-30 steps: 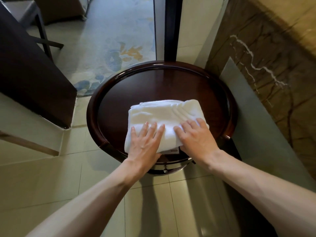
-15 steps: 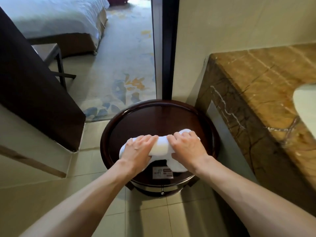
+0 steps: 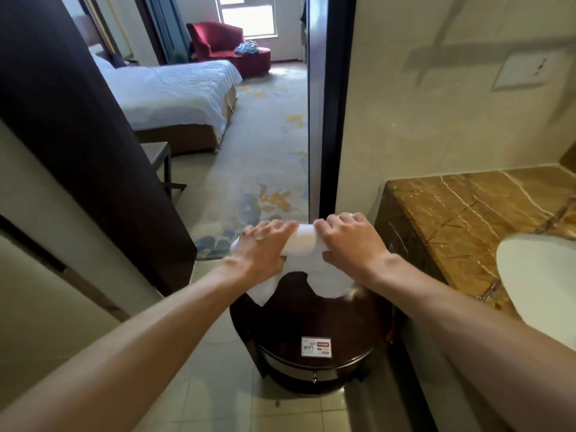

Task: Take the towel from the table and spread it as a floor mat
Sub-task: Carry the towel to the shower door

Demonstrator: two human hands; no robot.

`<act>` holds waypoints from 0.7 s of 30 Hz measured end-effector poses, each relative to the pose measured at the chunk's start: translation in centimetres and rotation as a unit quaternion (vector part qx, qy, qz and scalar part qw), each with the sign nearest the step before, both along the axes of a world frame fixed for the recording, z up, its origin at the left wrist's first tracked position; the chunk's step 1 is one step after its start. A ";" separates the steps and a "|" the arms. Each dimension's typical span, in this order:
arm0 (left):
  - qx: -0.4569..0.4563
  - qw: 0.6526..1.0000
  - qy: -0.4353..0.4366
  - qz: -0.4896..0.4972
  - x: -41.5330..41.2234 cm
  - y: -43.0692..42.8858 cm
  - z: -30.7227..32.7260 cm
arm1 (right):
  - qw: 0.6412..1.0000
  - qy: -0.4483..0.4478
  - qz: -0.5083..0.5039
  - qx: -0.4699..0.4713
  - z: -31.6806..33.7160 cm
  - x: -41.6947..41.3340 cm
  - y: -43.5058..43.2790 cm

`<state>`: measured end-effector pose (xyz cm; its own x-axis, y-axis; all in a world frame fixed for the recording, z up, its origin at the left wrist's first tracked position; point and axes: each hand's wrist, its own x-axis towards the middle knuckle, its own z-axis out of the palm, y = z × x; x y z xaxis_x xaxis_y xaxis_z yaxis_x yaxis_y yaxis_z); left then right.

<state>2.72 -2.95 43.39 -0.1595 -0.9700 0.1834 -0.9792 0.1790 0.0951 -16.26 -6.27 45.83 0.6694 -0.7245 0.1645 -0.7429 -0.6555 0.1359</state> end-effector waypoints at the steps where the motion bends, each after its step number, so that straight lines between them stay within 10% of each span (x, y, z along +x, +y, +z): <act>1: -0.004 1.000 0.002 0.002 0.3 0.2 1.5 | 1.000 -0.004 0.002 -0.003 1.4 0.2 0.2; 21: 0.005 0.996 0.041 0.073 3.3 9.5 9.1 | 0.998 -0.042 0.050 0.017 8.2 3.4 6.7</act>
